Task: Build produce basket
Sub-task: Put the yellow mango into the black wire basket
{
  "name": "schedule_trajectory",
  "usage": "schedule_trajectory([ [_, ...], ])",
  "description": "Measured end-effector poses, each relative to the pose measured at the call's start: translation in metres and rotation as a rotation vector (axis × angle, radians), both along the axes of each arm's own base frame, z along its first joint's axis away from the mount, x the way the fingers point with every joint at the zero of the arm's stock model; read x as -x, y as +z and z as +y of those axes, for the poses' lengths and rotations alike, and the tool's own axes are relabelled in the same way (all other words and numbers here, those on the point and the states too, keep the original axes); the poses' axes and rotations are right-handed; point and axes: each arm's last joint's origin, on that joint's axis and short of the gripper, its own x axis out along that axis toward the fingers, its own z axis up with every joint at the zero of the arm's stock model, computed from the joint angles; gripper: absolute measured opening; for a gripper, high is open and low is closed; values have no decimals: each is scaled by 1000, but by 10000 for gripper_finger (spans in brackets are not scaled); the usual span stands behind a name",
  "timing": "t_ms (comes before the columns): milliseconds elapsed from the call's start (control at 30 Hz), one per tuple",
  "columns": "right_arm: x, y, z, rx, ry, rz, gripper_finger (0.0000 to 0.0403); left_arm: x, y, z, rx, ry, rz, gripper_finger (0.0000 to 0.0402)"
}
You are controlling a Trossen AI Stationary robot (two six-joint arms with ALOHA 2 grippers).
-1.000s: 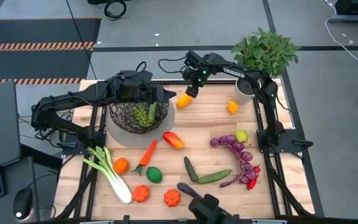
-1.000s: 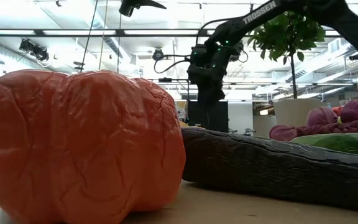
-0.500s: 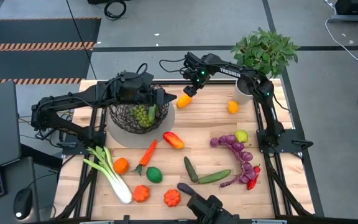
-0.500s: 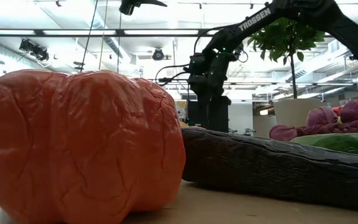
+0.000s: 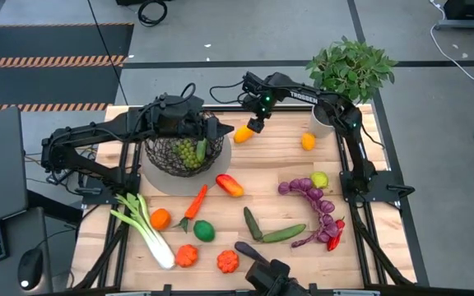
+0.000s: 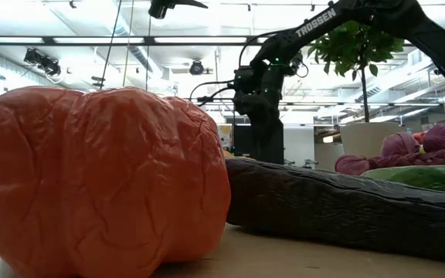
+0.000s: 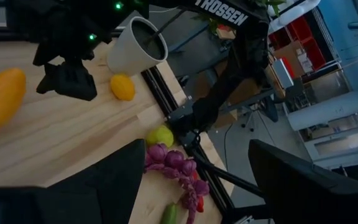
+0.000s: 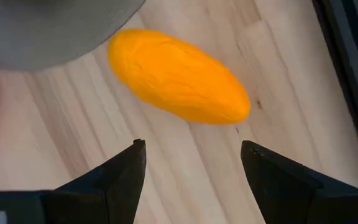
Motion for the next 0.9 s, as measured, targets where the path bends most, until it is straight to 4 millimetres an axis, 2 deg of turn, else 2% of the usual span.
schedule_trajectory([
  [333,-8,0,12,150,360,28,268,-1,0,-5,-2,-20,0,293],
  [700,-24,0,18,321,605,-15,268,-2,0,-10,-3,-38,0,293],
  [900,-30,-12,27,315,659,-46,268,-2,0,-15,-3,-56,0,293],
])
